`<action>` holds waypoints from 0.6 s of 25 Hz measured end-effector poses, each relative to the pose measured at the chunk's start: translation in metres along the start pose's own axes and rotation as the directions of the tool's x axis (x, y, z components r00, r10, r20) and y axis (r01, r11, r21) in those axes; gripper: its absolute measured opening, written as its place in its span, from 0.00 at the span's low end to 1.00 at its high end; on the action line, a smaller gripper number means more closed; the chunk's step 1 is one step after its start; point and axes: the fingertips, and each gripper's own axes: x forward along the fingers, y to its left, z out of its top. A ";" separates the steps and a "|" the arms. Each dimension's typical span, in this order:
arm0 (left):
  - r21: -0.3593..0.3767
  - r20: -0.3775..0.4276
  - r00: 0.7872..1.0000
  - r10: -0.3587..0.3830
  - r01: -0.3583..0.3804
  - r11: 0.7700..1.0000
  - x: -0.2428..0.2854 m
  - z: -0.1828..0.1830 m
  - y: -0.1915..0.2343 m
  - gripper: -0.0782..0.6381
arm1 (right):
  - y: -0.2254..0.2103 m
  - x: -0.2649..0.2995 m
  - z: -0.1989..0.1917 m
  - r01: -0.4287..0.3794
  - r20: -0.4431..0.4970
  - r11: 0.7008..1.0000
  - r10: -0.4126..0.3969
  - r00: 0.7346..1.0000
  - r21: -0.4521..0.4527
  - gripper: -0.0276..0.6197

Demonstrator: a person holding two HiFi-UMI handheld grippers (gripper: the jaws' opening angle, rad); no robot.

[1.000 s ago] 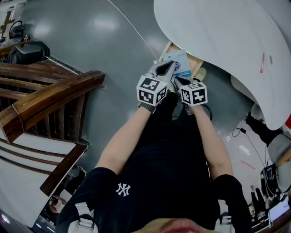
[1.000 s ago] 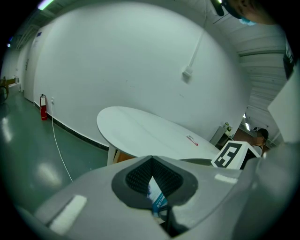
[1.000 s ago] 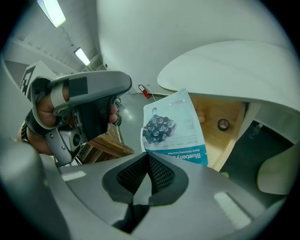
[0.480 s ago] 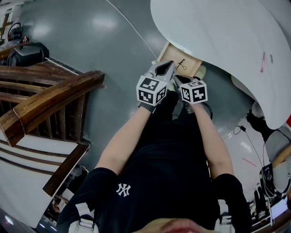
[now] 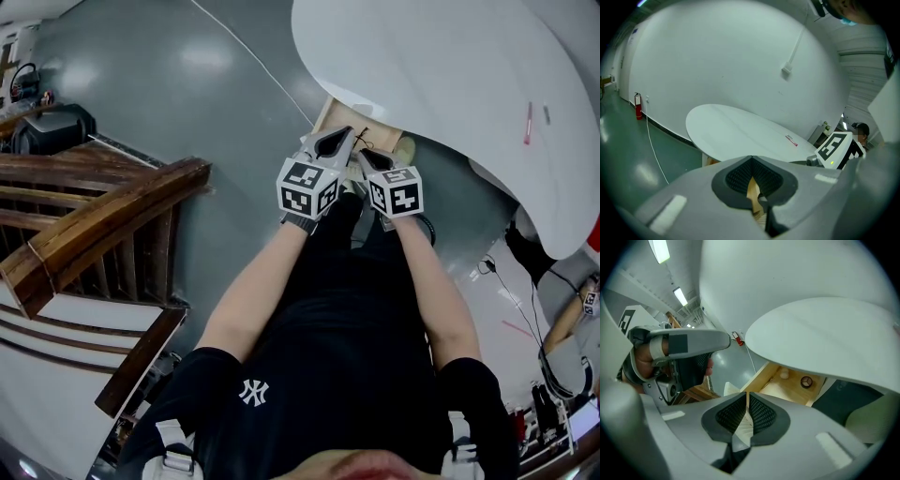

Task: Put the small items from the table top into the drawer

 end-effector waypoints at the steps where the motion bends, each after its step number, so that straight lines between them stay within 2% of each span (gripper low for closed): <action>1: 0.005 -0.001 1.000 -0.007 0.007 1.000 0.003 0.002 -0.003 0.11 | -0.003 -0.004 0.005 0.006 0.013 1.000 -0.006 1.000 -0.001 0.10; 6: 0.031 -0.001 0.999 -0.035 0.035 0.999 0.018 0.017 -0.018 0.11 | -0.013 -0.028 0.028 0.032 0.089 0.999 -0.031 0.996 -0.005 0.08; 15: 0.080 0.010 0.996 -0.085 0.084 0.993 0.054 0.054 -0.048 0.11 | -0.058 -0.075 0.067 0.070 0.207 0.997 -0.073 0.976 0.025 0.08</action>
